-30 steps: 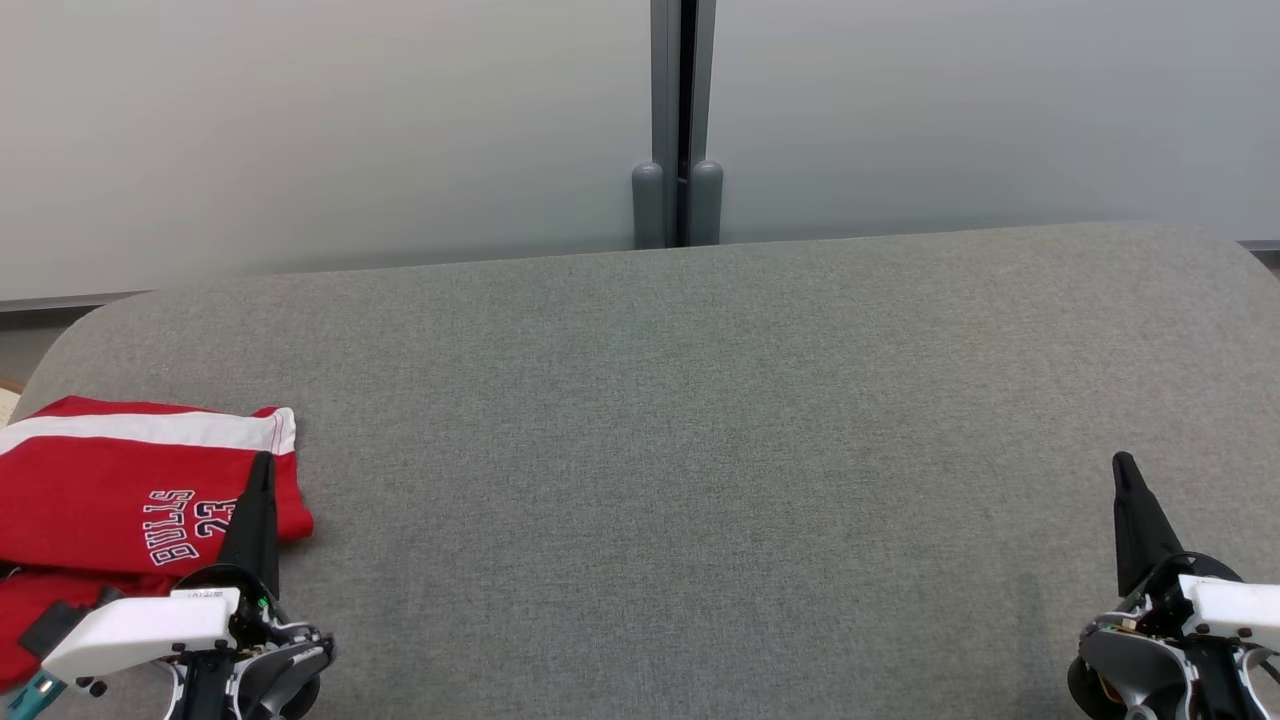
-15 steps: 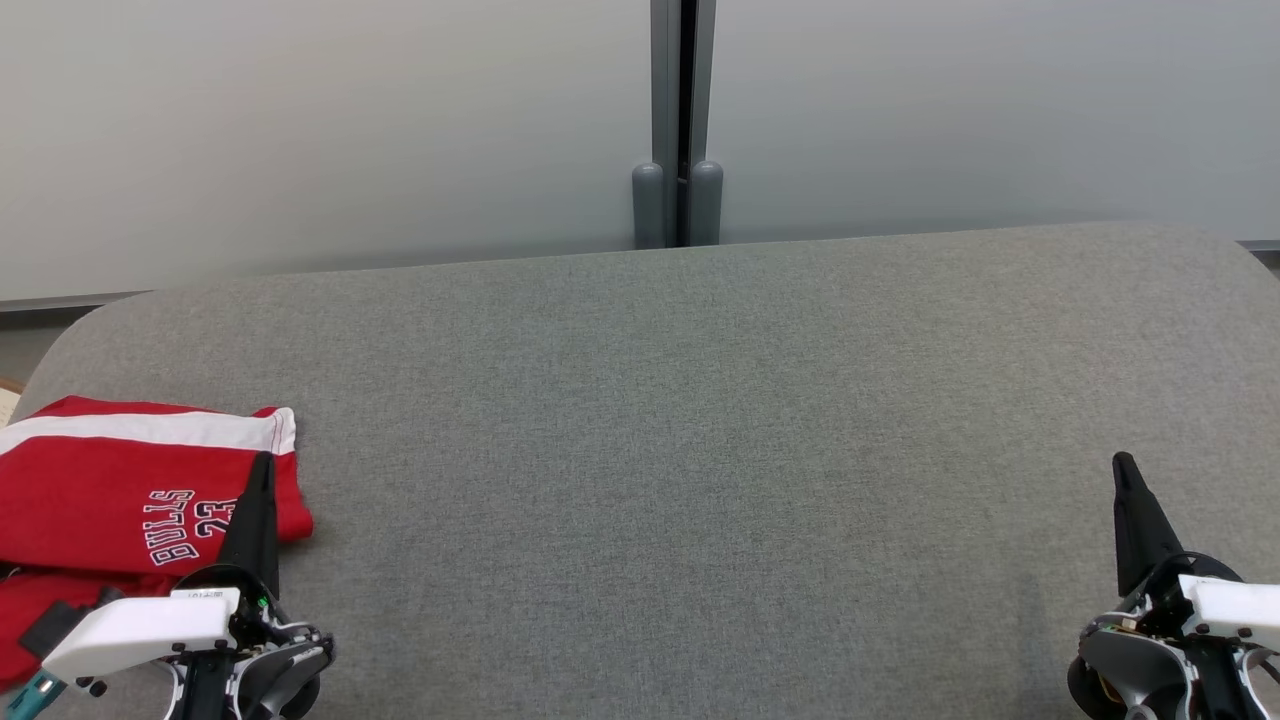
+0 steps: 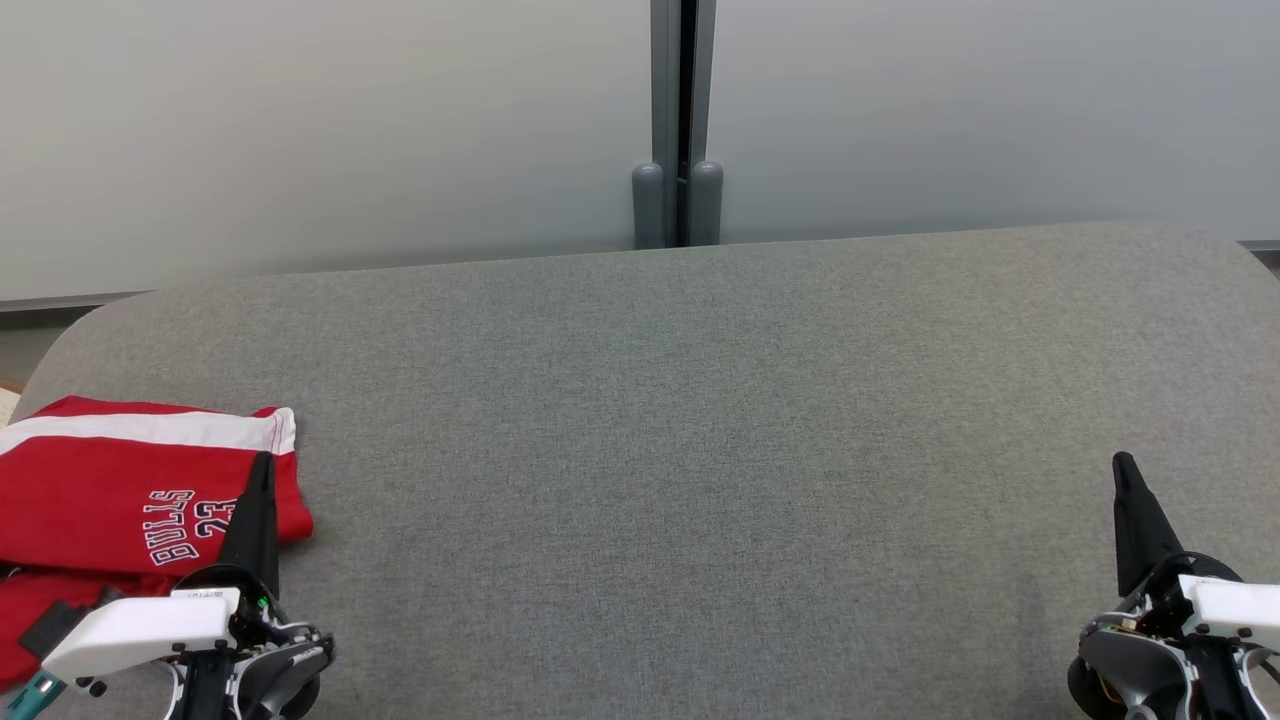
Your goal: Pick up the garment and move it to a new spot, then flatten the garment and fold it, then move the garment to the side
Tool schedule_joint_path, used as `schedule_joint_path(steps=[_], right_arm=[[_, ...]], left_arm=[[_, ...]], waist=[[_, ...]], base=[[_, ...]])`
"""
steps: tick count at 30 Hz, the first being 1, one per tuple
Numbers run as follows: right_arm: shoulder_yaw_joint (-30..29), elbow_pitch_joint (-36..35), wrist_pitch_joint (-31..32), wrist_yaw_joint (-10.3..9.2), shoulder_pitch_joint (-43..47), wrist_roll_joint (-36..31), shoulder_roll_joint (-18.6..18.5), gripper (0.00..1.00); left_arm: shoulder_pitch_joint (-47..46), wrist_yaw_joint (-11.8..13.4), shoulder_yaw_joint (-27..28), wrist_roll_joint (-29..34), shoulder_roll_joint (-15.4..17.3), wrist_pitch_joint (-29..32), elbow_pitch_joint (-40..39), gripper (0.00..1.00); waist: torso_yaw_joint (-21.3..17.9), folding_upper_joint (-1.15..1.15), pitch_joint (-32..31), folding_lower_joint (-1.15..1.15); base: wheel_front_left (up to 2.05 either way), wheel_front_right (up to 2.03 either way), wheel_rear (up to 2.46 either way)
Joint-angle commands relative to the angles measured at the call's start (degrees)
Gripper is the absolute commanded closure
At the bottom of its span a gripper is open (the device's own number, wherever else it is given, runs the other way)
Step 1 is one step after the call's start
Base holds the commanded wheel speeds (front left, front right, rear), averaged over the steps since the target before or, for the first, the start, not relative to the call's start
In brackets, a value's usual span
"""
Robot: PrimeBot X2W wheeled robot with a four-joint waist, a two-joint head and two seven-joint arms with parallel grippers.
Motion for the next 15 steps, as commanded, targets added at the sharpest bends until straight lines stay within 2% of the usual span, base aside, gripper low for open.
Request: schedule_joint_path(steps=[1,15], right_arm=[[0.06,0.03,0.05,0.00,-0.57,-0.31,-0.07,1.00],[0.06,0.03,0.05,0.00,-0.57,-0.32,-0.07,1.00]], left_arm=[[-0.73,-0.18,0.11,0.14,0.17,0.07,0.04,1.00],[-0.73,-0.18,0.11,0.14,0.17,0.07,0.04,1.00]], waist=[[0.00,0.00,0.00,0.00],[0.00,0.00,0.00,0.00]], base=[[0.00,0.00,0.00],[0.00,0.00,0.00]])
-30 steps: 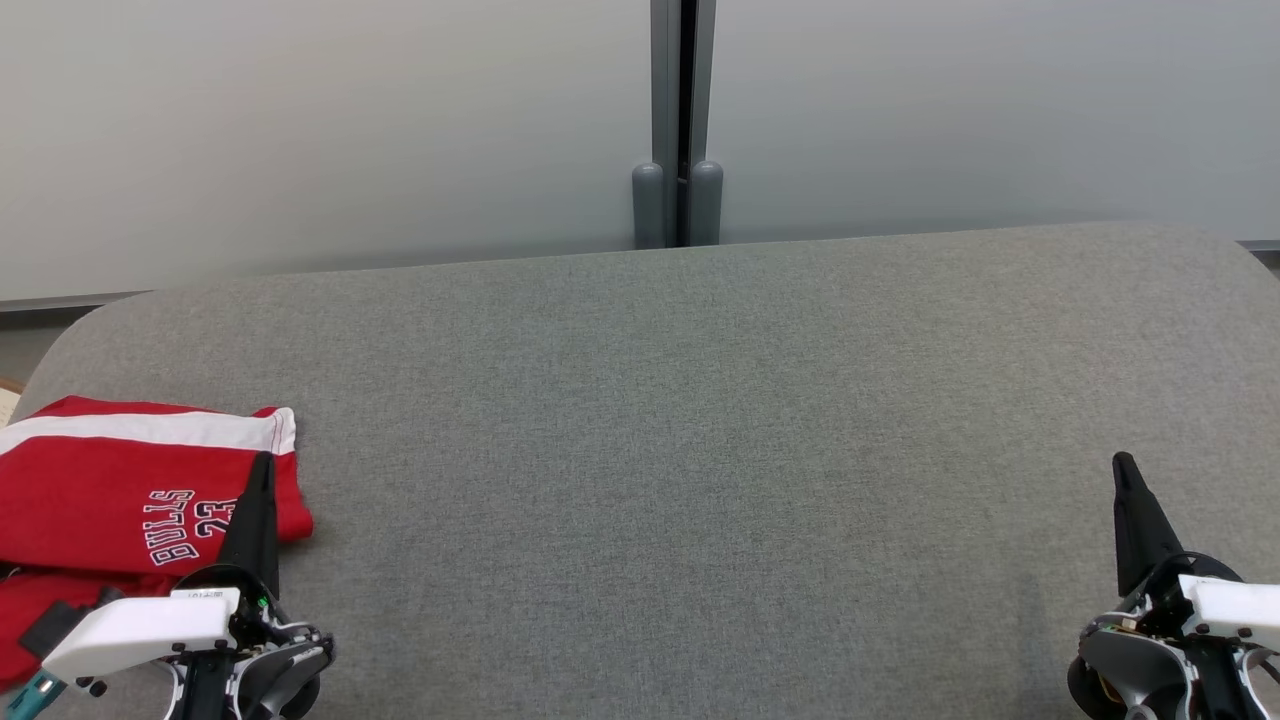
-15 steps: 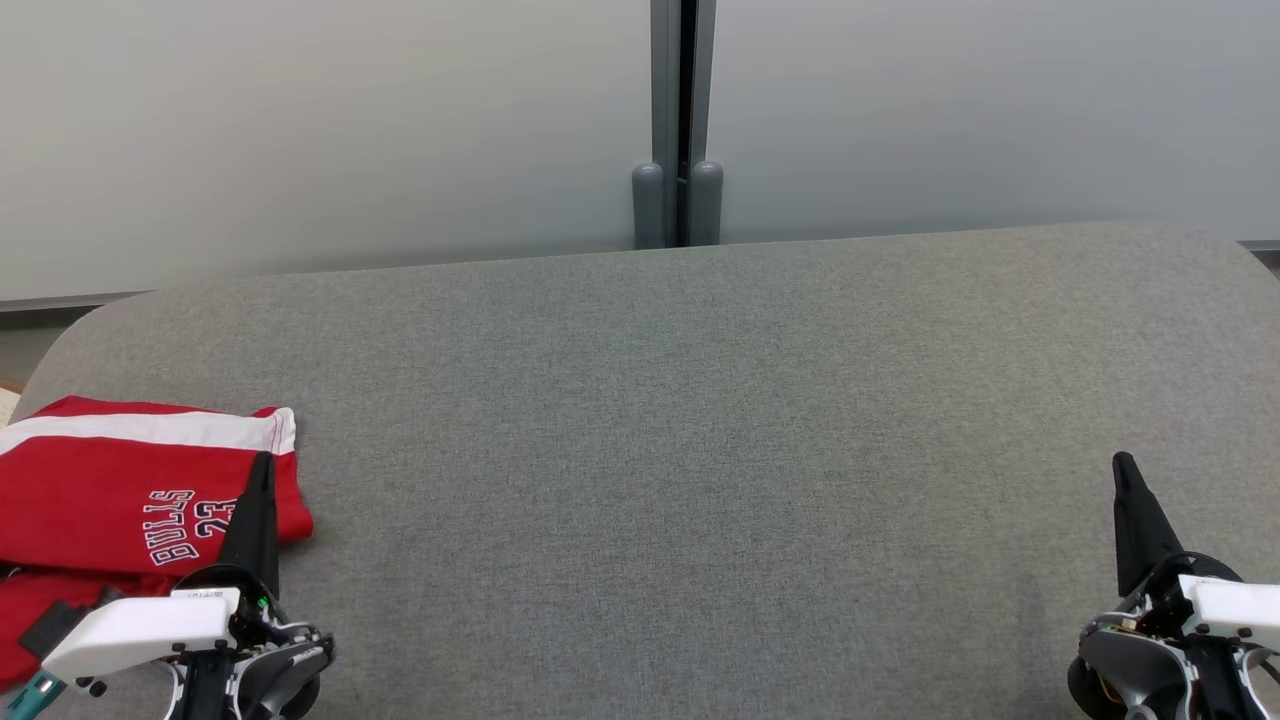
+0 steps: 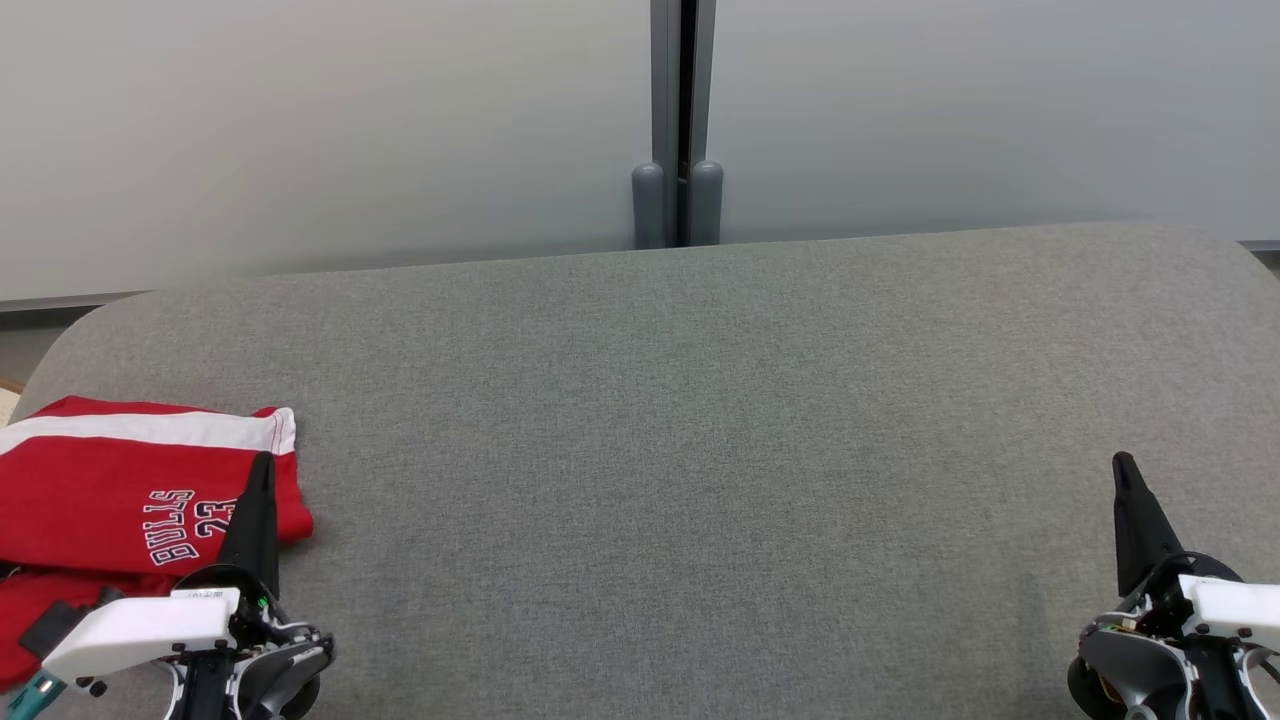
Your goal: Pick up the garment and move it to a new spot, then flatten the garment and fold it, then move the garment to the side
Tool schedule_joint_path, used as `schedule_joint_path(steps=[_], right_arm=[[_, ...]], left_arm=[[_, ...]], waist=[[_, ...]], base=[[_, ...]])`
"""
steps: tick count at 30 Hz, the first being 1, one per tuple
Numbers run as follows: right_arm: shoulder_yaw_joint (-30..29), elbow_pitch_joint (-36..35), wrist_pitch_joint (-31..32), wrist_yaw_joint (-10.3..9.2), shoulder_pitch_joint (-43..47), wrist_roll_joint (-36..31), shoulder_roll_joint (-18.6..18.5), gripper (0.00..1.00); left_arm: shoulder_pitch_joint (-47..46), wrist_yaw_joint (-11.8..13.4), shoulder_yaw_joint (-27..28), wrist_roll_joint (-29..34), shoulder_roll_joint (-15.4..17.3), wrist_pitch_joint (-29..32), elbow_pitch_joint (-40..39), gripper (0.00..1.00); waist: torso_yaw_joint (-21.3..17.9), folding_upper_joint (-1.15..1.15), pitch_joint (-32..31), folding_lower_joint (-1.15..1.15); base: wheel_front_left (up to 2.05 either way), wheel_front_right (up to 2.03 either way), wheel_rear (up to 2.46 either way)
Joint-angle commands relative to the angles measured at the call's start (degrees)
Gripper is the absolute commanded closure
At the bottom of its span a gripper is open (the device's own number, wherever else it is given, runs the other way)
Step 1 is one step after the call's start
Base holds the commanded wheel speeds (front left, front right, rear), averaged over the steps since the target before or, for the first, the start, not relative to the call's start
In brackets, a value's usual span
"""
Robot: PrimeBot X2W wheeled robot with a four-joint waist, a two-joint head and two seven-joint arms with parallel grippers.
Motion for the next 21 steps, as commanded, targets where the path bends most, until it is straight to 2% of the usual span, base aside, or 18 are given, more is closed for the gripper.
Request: schedule_joint_path(steps=[1,7,8,11,21], right_arm=[[0.06,0.03,0.05,0.00,-0.57,-0.32,-0.07,1.00],[0.06,0.03,0.05,0.00,-0.57,-0.32,-0.07,1.00],[-0.01,0.14,0.00,0.00,0.12,0.01,0.01,0.00],[0.04,1.44,-0.02,-0.01,1.39,0.01,0.44,0.00],[2.54,-0.86,-2.62,-0.01,0.55,0.34,0.36,0.00]], left_arm=[[-0.73,-0.18,0.11,0.14,0.17,0.07,0.04,1.00],[-0.73,-0.18,0.11,0.14,0.17,0.07,0.04,1.00],[0.10,0.01,-0.01,0.00,-0.02,-0.02,0.15,0.00],[1.70,0.02,-0.17,0.00,-0.55,-0.04,1.59,0.00],[1.31,0.01,-1.24,1.17,-0.45,-2.69,-0.01,0.00]], waist=[[0.00,0.00,0.00,0.00],[0.00,0.00,0.00,0.00],[0.00,0.00,0.00,0.00],[0.00,0.00,0.00,0.00],[0.08,0.00,0.05,0.00]], base=[[0.00,0.00,0.00],[0.00,0.00,0.00],[0.00,0.00,0.00],[0.00,0.00,0.00],[0.00,0.00,0.00]])
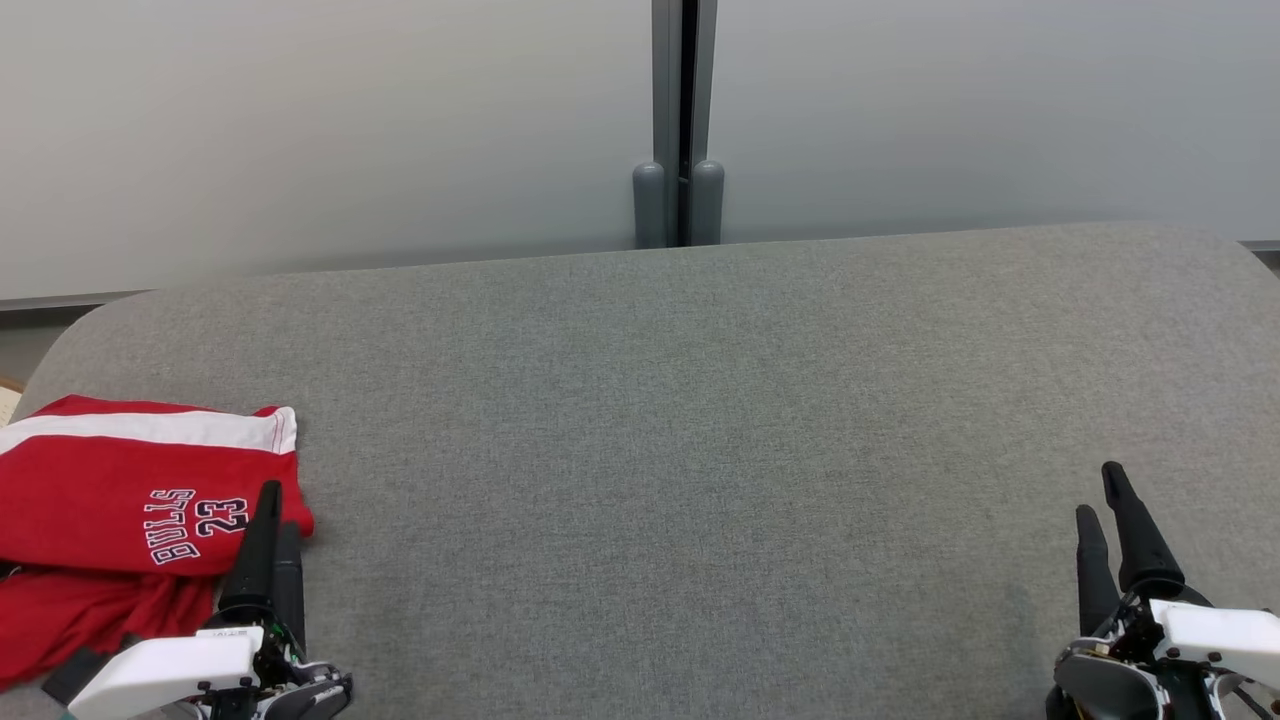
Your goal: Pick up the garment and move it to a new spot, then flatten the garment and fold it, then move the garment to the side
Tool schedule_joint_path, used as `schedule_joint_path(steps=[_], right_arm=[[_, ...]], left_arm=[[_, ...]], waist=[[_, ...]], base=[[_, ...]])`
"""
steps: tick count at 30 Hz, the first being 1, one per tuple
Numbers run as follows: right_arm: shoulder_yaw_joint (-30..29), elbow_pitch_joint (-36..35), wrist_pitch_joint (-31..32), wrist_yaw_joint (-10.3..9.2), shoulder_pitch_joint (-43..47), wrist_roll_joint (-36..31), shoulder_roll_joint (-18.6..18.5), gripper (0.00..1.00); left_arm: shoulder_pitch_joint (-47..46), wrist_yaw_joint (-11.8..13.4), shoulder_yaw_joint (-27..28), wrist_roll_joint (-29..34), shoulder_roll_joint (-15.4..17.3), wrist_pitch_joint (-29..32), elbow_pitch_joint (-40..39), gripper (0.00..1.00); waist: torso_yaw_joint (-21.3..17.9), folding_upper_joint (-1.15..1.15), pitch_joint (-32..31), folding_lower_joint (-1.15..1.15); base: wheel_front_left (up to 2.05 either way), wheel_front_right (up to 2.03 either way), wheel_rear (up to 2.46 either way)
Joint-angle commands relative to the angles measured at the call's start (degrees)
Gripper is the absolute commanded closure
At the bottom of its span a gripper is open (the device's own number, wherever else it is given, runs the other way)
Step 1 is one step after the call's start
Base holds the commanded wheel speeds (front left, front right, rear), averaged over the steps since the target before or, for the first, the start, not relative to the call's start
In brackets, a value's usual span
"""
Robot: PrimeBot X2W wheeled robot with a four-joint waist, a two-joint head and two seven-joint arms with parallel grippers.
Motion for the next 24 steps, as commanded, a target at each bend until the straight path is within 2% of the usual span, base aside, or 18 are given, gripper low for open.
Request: schedule_joint_path(steps=[1,6,12,24], right_arm=[[0.57,-1.60,-0.71,0.00,-1.86,0.18,-0.45,0.00],[1.58,-3.21,-2.11,0.00,-2.29,-0.83,-0.50,0.00],[2.71,-4.52,-3.62,0.00,-2.83,-5.47,-0.62,0.00],[6.02,-6.95,-6.37,0.01,-3.55,-18.44,-1.62,0.00]], left_arm=[[-1.86,-0.01,-0.14,0.67,0.55,-0.43,-1.49,0.00],[-2.03,-0.01,-0.11,2.28,0.61,-1.77,-2.50,0.00],[-2.21,-0.02,0.03,7.52,0.67,-3.28,-3.35,0.00],[-2.09,0.00,0.03,23.88,0.76,-6.03,-5.58,0.00]], waist=[[0.01,0.00,0.00,0.00],[0.03,0.00,0.00,0.00],[0.04,0.00,0.04,0.00],[0.19,0.00,0.12,0.00]], base=[[0.00,0.00,0.00],[0.00,0.00,0.00],[0.00,0.00,0.00],[0.00,0.00,0.00]])
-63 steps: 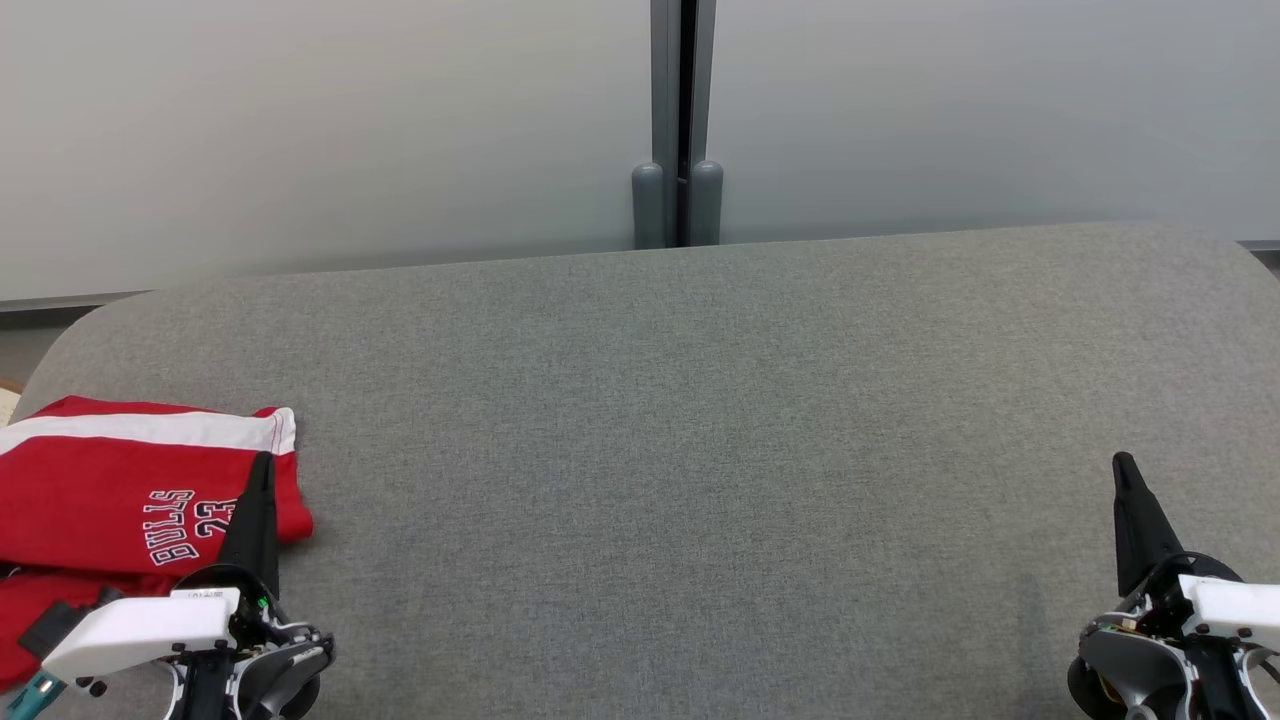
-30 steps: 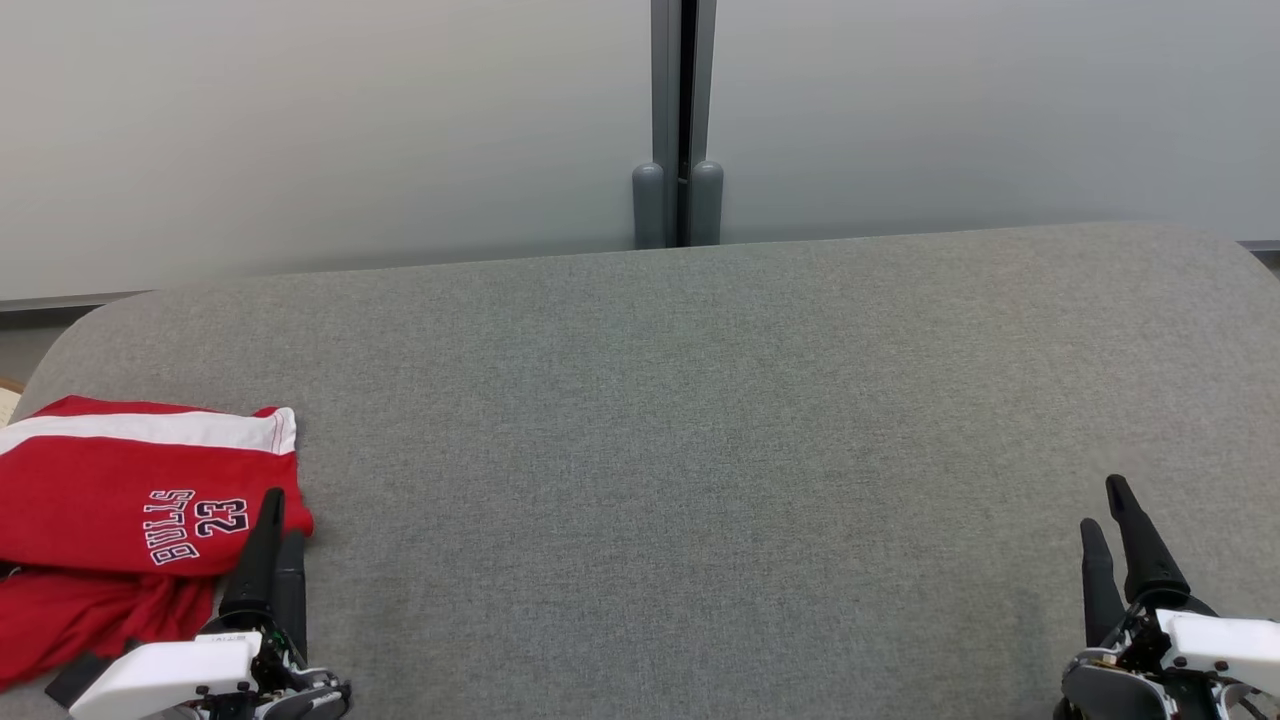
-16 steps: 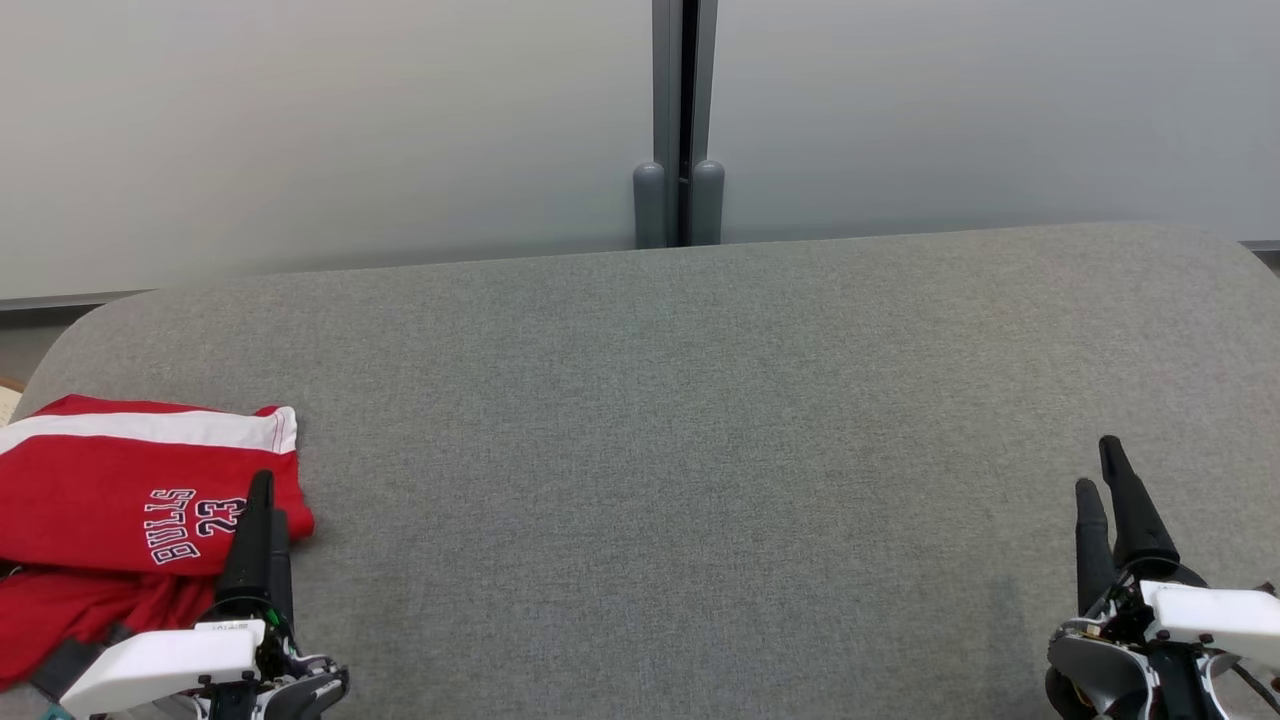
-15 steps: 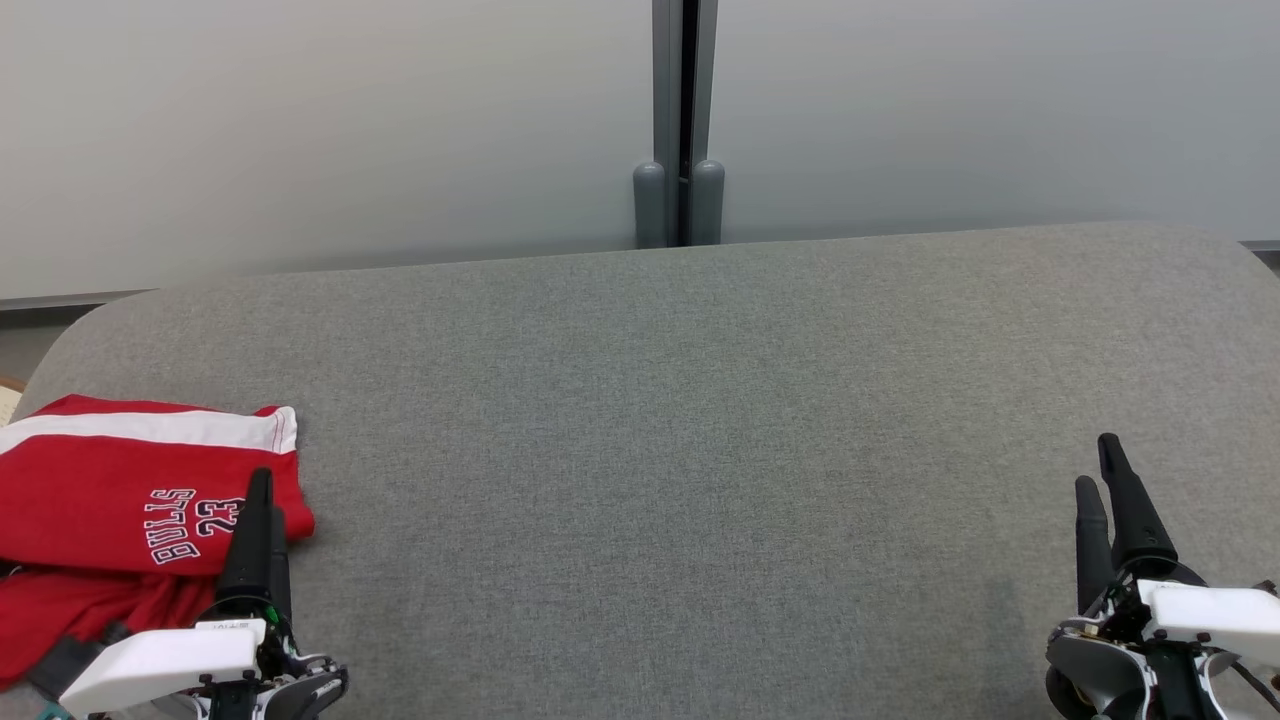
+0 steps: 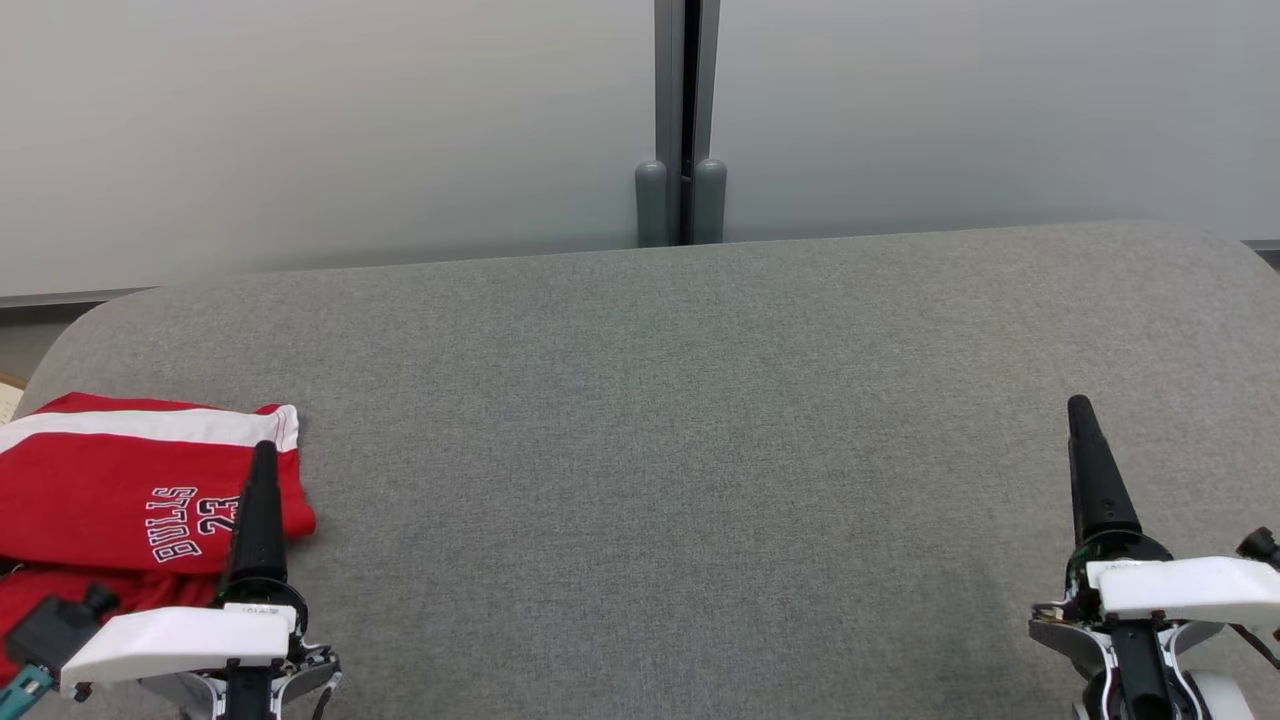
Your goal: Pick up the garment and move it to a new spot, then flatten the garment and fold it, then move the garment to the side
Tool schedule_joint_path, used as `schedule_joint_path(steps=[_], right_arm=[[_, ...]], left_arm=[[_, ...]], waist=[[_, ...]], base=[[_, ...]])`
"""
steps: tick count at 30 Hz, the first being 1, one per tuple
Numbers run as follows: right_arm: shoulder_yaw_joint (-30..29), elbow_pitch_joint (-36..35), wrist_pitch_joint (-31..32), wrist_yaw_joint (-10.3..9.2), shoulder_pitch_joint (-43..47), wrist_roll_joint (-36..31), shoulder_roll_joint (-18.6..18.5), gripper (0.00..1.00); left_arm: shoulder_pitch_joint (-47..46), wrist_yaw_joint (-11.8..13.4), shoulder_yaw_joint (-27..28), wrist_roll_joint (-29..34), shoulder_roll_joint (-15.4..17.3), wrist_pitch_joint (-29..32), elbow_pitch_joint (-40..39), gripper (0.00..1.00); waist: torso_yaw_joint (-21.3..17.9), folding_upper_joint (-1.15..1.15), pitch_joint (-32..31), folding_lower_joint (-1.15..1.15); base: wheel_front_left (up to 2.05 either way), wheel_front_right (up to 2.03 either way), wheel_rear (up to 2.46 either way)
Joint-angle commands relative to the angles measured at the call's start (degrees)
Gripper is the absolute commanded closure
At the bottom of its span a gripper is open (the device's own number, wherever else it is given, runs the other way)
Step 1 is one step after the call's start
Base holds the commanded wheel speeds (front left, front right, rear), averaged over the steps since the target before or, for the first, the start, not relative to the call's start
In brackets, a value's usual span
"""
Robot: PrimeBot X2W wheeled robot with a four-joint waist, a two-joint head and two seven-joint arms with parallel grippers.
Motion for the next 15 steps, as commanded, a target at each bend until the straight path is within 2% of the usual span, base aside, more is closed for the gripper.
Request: schedule_joint_path(steps=[1,10,15], right_arm=[[0.81,-1.30,-0.63,0.01,-1.54,-2.39,-0.73,0.00],[4.53,-2.03,-2.68,0.01,-2.44,-14.87,-1.97,0.00],[5.94,-1.46,-3.40,0.01,-2.80,-20.44,-2.79,0.00]], left_arm=[[-1.43,0.07,0.02,2.83,0.46,-0.57,-1.49,0.00],[-0.77,1.34,-2.11,18.09,0.53,-2.59,-3.40,0.00],[-0.58,2.10,-2.86,23.69,0.56,-3.31,-3.09,0.00]], waist=[[0.03,0.00,0.00,0.00],[0.26,0.00,0.04,0.00],[0.34,0.00,0.03,0.00]], base=[[0.00,0.00,0.00],[0.00,0.00,0.00],[0.00,0.00,0.00]])
